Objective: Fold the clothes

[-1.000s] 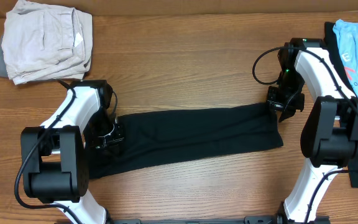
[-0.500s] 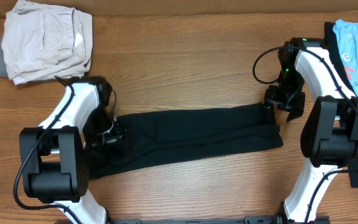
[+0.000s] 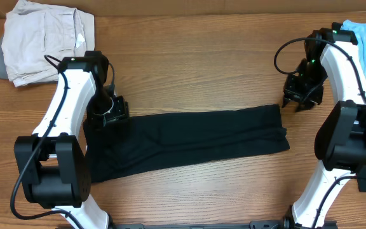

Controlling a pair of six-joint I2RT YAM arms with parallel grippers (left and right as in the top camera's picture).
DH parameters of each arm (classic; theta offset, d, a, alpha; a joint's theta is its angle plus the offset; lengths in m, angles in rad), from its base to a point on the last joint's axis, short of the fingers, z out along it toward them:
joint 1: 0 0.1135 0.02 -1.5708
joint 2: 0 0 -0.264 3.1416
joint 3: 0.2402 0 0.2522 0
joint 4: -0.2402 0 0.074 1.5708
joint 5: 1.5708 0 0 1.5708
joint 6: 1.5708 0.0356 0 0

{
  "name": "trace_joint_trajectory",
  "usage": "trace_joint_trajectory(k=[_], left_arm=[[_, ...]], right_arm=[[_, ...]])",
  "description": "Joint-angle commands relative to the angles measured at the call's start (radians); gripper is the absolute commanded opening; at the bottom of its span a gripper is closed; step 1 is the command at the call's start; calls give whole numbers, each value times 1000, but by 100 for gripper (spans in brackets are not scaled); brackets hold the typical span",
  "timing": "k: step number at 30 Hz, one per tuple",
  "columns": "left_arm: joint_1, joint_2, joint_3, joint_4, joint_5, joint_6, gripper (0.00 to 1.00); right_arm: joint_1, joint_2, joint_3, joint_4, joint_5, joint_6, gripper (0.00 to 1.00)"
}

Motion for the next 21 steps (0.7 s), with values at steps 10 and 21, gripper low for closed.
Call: trace_joint_trajectory(k=[10, 21], left_arm=[[-53, -15, -259, 157, 75, 7, 4], [-48, -16, -322, 71, -33, -72, 4]], right_arm=[[119, -31, -265, 148, -52, -27, 4], [77, -31, -390, 144, 61, 74, 4]])
